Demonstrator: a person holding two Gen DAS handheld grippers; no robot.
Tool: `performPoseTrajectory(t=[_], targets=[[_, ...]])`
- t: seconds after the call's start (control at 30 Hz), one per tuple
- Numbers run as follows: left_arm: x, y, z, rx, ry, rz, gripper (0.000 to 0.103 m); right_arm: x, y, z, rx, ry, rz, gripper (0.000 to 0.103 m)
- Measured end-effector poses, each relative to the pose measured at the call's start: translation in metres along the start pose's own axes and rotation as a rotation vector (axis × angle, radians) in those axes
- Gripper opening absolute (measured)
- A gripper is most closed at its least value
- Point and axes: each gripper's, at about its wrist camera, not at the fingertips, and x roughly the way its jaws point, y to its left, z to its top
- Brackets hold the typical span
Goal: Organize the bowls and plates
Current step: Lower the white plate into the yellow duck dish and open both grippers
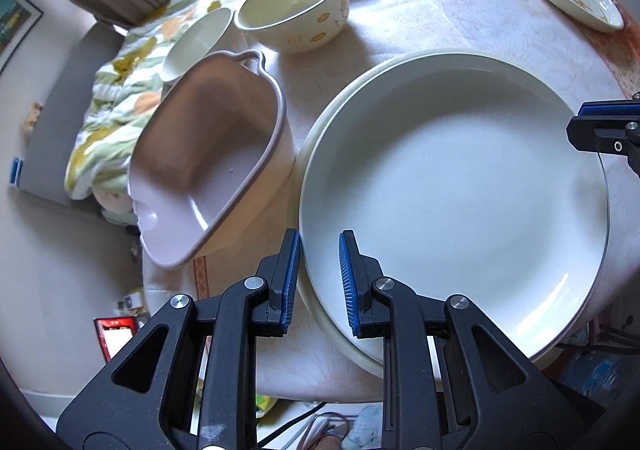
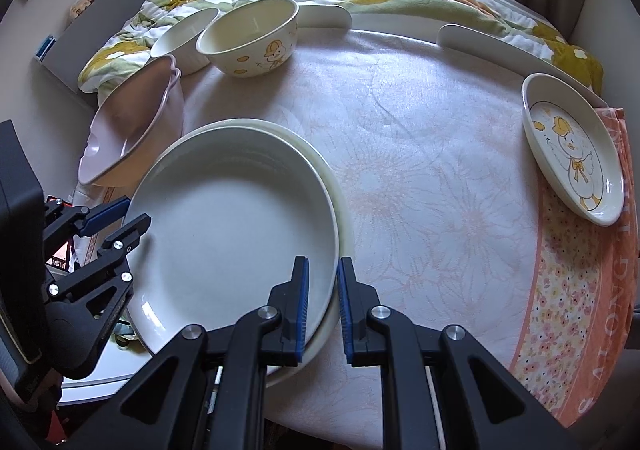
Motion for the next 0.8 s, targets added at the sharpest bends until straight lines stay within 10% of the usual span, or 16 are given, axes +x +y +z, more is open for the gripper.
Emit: performPoseTrajectory(t=[0.6,0.67,0.73,0.8], targets=[[-0.067,0.041,0.006,-0.179,-0.128,-0.190,0.018,-0.051,-0.012,0.003,0.045,-0.102,0.023,0.013],[-0.080,0.044,0.012,-0.182,-0.159,-0.215,0.018,-0.061,-0.016,0.001,0.053,-0.131,0.027,0.026],[-0.092,0.046,0.021,-0.173,-0.197,-0.235,0.019,-0.072,-0.022,-0.002,0.069,-0.177,0.018,0.087],[-0.100,0.047,0.033,-0.163,-0.223,-0.276,0.020,-0.086,-0.032,-0.006,0.097,-0.234,0.003,0.102]])
